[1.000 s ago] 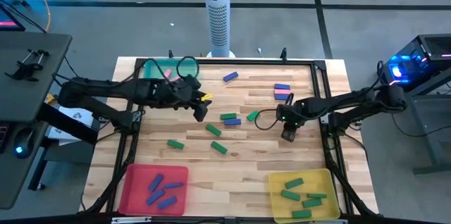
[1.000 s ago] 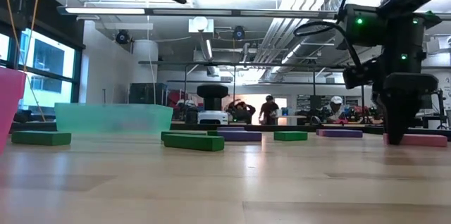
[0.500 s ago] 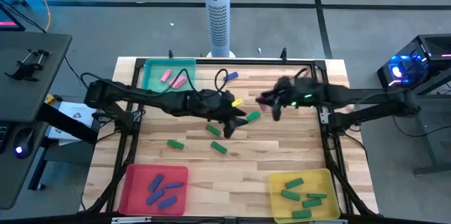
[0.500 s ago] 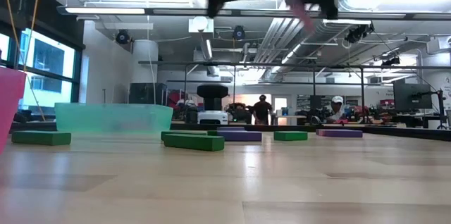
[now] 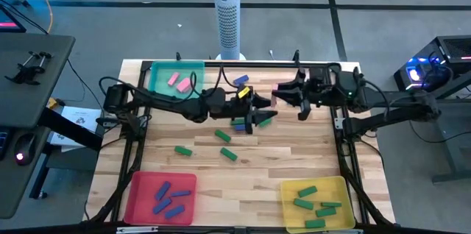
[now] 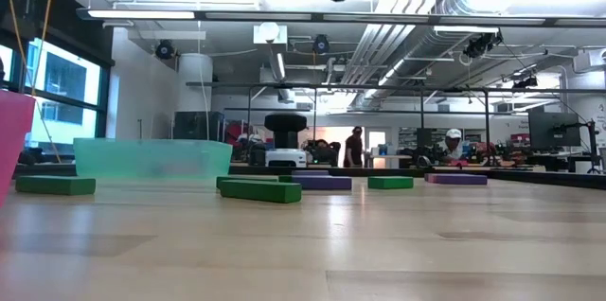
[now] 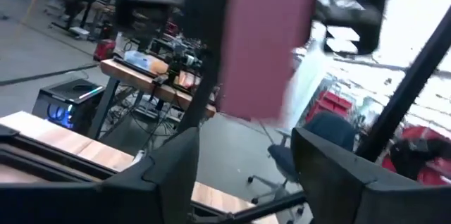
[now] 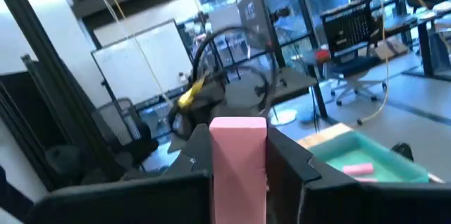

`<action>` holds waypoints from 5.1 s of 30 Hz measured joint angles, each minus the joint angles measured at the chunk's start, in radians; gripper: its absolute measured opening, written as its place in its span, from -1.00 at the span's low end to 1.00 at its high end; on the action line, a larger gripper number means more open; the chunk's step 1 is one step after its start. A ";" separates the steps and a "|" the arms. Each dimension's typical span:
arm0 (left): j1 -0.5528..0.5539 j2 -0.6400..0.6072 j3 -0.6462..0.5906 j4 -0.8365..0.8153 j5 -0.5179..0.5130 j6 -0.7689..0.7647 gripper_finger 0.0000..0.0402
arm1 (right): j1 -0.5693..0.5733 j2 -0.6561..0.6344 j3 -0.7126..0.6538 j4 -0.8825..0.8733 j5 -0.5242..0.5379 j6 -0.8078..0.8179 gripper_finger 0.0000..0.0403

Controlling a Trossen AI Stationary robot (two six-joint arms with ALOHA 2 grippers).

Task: Sort blocks
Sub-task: Put the pink block into the green bin, then put the blue block into the red bin

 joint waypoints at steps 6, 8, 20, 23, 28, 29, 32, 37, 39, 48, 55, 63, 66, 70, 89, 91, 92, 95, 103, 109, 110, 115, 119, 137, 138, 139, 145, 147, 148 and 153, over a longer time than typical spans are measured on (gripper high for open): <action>0.032 0.000 0.000 -0.001 0.028 -0.044 0.20 | 0.007 0.057 0.000 0.003 -0.038 0.045 -0.76; 0.043 0.000 0.000 -0.001 0.078 -0.051 0.18 | 0.008 0.070 0.000 0.000 -0.047 0.055 -0.76; 0.059 -0.023 0.000 -0.045 0.161 -0.090 -0.62 | 0.007 0.079 0.000 -0.039 -0.041 0.138 -0.49; 0.064 -0.066 0.000 -0.184 0.114 -0.097 -0.63 | 0.000 0.066 -0.001 -0.079 -0.041 0.149 -0.36; 0.121 -0.191 0.002 -0.633 -0.097 -0.111 -0.63 | -0.037 0.000 -0.001 -0.131 -0.062 0.118 -0.22; 0.144 -0.212 0.000 -0.744 -0.124 -0.120 -0.63 | -0.047 -0.010 0.000 -0.144 -0.059 0.107 -0.21; 0.258 -0.276 0.000 -1.047 -0.125 -0.153 -0.63 | -0.074 -0.036 -0.001 -0.179 -0.039 0.106 -0.20; 0.541 -0.286 0.000 -1.418 -0.029 -0.033 -0.63 | -0.108 -0.047 0.000 -0.203 0.062 0.125 -0.20; 0.648 -0.256 0.001 -1.505 0.020 0.039 -0.63 | -0.114 -0.031 0.000 -0.207 0.143 0.159 -0.20; 0.961 -0.033 0.000 -1.677 0.030 0.353 -0.62 | -0.113 0.057 0.000 -0.190 0.297 0.254 -0.20; 1.031 0.060 0.000 -1.689 0.022 0.468 -0.47 | -0.102 0.177 0.000 -0.217 0.213 0.340 -0.20; 1.070 0.030 0.000 -1.706 0.031 0.465 -0.11 | -0.096 0.347 0.000 -0.210 0.090 0.341 -0.20; 1.074 -0.026 0.000 -1.738 0.042 0.436 -0.04 | -0.102 0.390 0.000 -0.210 0.044 0.333 -0.20; 1.045 -0.141 0.000 -1.752 0.113 0.365 -0.03 | -0.112 0.429 0.000 -0.209 -0.025 0.269 -0.20; 0.441 -0.637 0.000 -1.571 0.129 -0.005 -0.08 | -0.119 0.810 -0.001 -0.202 -0.208 -0.321 0.14; 0.382 -0.661 0.000 -1.574 0.079 -0.031 -0.08 | -0.118 0.838 -0.001 -0.212 -0.208 -0.323 0.21; 0.353 -0.671 0.000 -1.574 0.050 -0.044 -0.08 | -0.117 0.850 -0.001 -0.218 -0.207 -0.327 0.22; 0.280 -0.689 0.000 -1.575 -0.035 -0.060 -0.08 | -0.107 0.883 -0.001 -0.216 -0.179 -0.339 0.21; 0.165 -0.676 0.000 -1.571 -0.155 -0.025 -0.08 | -0.066 0.929 0.003 -0.198 -0.153 -0.383 -0.37; 0.141 -0.678 -0.108 -1.446 -0.146 0.093 -0.08 | -0.045 0.875 -0.002 -0.217 -0.145 -0.149 -0.73; 0.141 -0.678 -0.148 -1.395 -0.125 0.095 -0.08 | -0.038 0.850 -0.005 -0.229 -0.157 -0.100 -0.73; 0.126 -0.674 -0.351 -1.013 0.026 0.151 -0.08 | -0.001 0.674 0.000 -0.192 -0.147 0.018 -0.73; 0.100 -0.650 -0.486 -0.694 0.143 0.296 -0.08 | 0.025 0.557 -0.003 -0.141 -0.088 0.084 -0.73; 0.112 -0.526 -0.553 0.151 0.182 0.104 0.28 | 0.104 0.458 0.000 0.467 0.136 0.019 -0.73; 0.112 -0.526 -0.553 0.172 0.161 0.086 0.28 | 0.104 0.459 -0.001 0.463 0.131 0.018 -0.73; 0.112 -0.528 -0.553 0.176 0.137 0.070 0.28 | 0.104 0.460 -0.002 0.460 0.126 0.019 -0.73; 0.120 -0.527 -0.553 0.166 0.078 0.034 0.28 | 0.104 0.459 -0.002 0.463 0.089 0.018 -0.73; 0.123 -0.522 -0.553 0.163 0.081 0.012 0.28 | 0.103 0.459 -0.002 0.463 0.077 0.017 -0.73; 0.124 -0.522 -0.553 0.160 0.081 0.003 0.28 | 0.100 0.459 -0.002 0.462 0.069 0.014 -0.73; 0.123 -0.522 -0.545 0.157 0.102 0.009 0.27 | 0.082 0.458 -0.002 0.455 0.025 0.009 -0.72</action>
